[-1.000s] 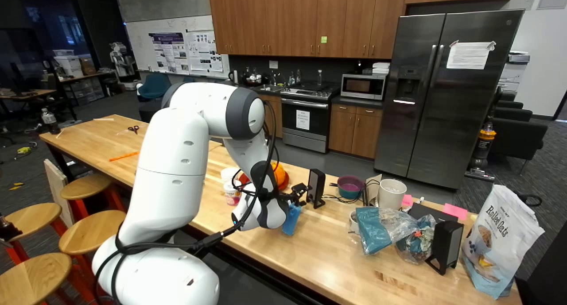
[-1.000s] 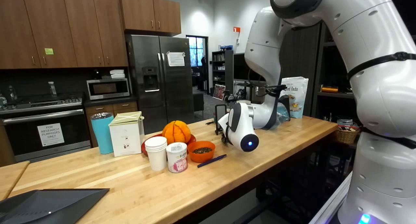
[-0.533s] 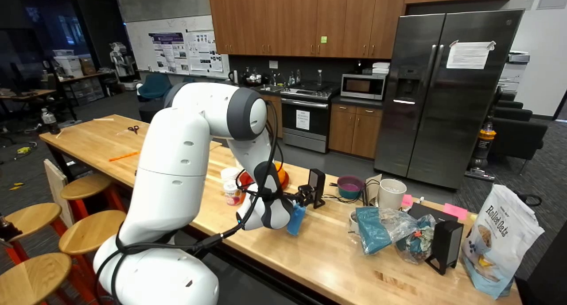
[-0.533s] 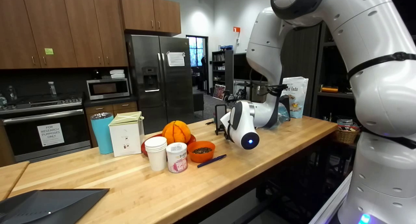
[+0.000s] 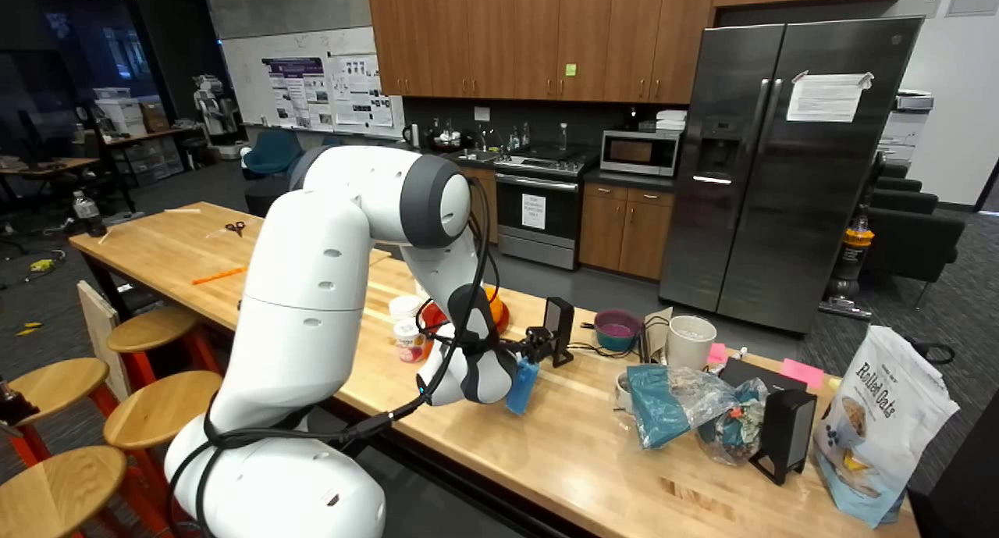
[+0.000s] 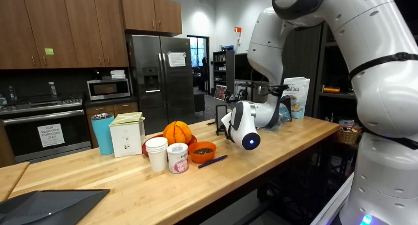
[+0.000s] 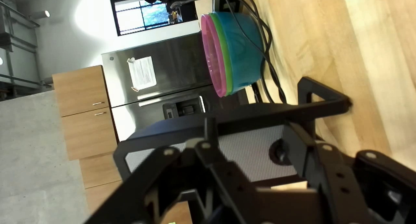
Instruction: Turn the knob on the black and grey device.
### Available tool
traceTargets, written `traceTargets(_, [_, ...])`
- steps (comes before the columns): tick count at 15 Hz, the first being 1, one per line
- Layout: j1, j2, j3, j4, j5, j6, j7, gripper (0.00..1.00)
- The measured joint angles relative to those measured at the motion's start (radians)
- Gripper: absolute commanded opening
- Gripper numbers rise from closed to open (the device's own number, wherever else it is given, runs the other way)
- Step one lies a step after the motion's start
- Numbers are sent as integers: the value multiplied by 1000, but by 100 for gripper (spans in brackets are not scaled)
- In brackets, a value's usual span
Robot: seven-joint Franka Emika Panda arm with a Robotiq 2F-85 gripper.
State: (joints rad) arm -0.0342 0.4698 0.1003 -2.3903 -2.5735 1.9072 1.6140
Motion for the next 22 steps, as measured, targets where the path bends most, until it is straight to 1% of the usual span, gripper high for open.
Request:
traceTargets(2, [0,0,1,2,-1,1,0,98])
traceTargets(6, [0,1,1,10,-21,10,-2,100])
traceTargets(8, [7,1,-2,16,-28,17,-5,75])
traceTargets(9, [14,1,-5,20,-28,19,-6,71])
traceTargets(10, [23,1,-7,23,-28,21,-7,65])
traceTargets(14, [59,2,-22,33,-27,33,-8,31])
traceTargets(15, [67,3,-27,35,-27,35,-8,75])
traceTargets(16, [75,4,-33,37,-27,35,-8,70])
traceTargets(17, [82,6,-38,38,-27,36,-8,70])
traceTargets(18, [88,8,-43,39,-27,36,-8,74])
traceTargets(22, [105,15,-61,41,-27,40,-8,98])
